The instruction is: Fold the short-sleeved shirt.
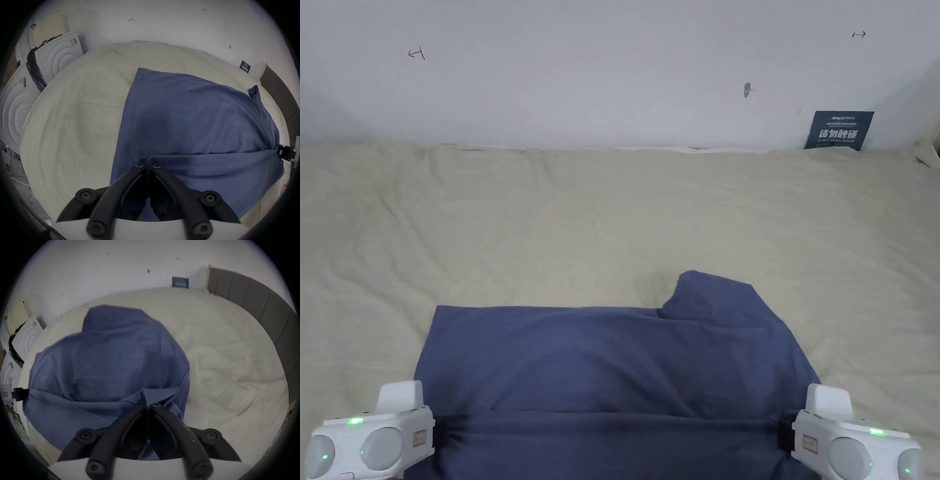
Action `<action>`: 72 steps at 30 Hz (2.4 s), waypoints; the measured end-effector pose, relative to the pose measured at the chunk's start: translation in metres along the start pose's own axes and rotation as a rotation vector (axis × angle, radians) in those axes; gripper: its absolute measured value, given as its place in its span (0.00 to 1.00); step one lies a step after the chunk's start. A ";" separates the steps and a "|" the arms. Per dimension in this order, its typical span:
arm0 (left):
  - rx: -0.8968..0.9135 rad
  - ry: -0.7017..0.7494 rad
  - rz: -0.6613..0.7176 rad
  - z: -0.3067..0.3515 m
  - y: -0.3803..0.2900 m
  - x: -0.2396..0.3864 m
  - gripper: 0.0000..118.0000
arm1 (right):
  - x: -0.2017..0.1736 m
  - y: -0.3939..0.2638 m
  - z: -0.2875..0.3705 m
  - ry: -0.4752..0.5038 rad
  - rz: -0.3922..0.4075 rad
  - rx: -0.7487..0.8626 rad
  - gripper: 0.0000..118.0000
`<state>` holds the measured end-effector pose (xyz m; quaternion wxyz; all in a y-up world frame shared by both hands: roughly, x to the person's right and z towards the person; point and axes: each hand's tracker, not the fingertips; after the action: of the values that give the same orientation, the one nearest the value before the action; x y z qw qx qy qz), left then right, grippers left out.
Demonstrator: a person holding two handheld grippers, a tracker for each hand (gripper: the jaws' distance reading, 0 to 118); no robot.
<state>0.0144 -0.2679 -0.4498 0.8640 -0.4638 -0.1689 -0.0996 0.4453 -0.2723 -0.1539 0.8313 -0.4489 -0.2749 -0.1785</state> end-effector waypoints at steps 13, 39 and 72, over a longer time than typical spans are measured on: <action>0.230 -0.046 0.025 0.117 0.010 0.010 0.96 | -0.015 0.009 0.131 0.024 0.032 0.325 0.88; 0.704 -0.078 -0.026 0.266 -0.063 0.041 0.00 | -0.033 -0.062 0.285 -0.046 0.157 0.825 0.01; -0.038 -0.033 0.033 0.056 -0.069 -0.022 0.06 | -0.016 -0.048 0.186 -0.063 0.089 0.497 0.10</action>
<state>-0.0393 -0.2587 -0.3770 0.8535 -0.4846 -0.1736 -0.0809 0.3513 -0.1399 -0.0496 0.9141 -0.2479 -0.3161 -0.0548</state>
